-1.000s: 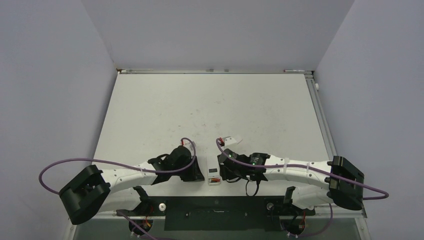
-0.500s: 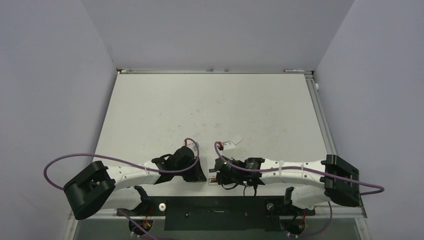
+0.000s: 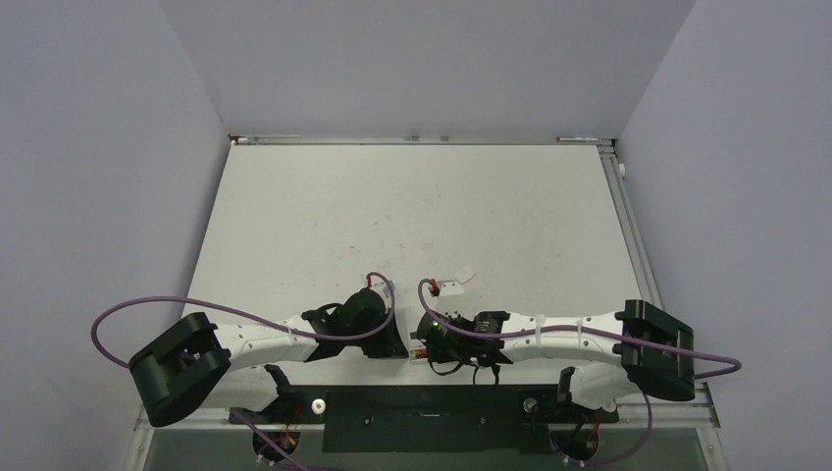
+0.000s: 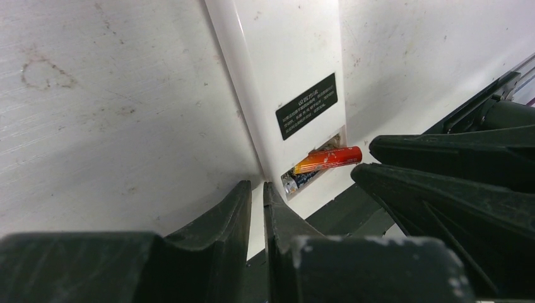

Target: Load the batteries into the remote control

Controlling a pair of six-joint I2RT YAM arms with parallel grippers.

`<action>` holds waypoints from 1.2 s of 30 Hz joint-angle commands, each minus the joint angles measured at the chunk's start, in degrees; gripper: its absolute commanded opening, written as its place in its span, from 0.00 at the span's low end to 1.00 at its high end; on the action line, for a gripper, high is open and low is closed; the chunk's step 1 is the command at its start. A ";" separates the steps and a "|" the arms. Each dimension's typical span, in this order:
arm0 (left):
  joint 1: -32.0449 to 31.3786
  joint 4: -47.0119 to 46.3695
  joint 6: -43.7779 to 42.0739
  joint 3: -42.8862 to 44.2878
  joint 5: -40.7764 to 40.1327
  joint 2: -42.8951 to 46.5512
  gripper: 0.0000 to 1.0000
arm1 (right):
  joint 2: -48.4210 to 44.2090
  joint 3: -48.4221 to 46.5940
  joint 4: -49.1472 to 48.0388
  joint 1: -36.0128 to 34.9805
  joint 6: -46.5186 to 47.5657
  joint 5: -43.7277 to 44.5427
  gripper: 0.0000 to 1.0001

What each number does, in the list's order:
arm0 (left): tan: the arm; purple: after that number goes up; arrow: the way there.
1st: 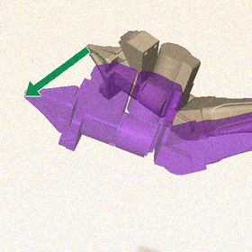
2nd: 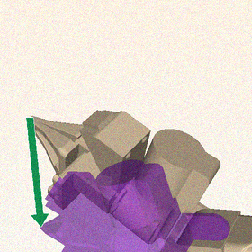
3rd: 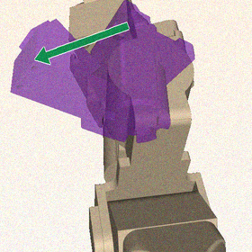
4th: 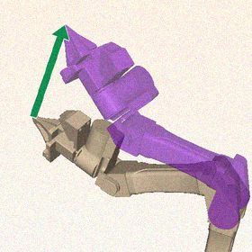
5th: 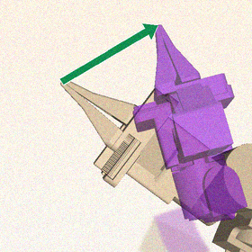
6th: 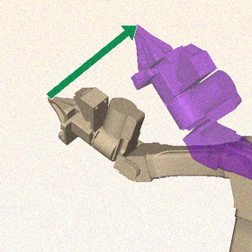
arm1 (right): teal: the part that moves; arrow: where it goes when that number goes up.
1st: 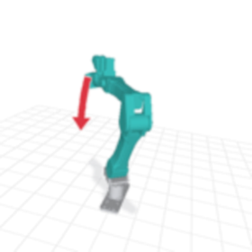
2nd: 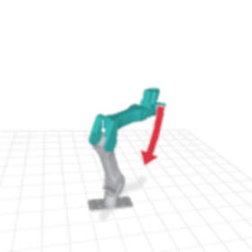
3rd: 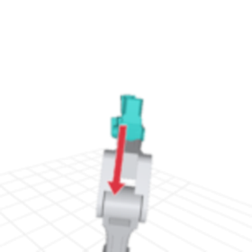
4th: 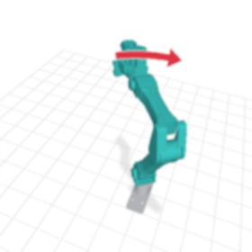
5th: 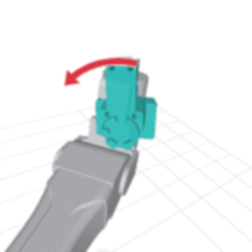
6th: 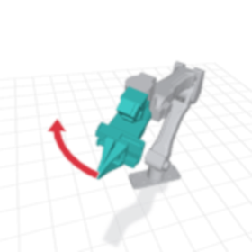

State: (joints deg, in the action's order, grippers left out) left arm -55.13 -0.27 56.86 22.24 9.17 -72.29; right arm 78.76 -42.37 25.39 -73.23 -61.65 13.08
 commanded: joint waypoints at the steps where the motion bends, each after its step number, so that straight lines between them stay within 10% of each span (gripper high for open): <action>1: -0.50 1.15 0.05 0.35 -1.50 -0.88 0.11 | 1.19 -1.82 0.62 -0.51 -1.21 2.82 0.21; 36: -0.74 -1.09 -0.61 2.06 -1.01 -2.99 0.10 | 6.77 -4.28 -0.82 -0.50 3.24 0.10 0.09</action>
State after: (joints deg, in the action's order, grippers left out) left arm -55.20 -0.19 56.80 23.09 9.04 -73.36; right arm 83.99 -45.17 25.96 -73.23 -58.89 13.63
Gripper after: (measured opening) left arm 0.104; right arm 0.087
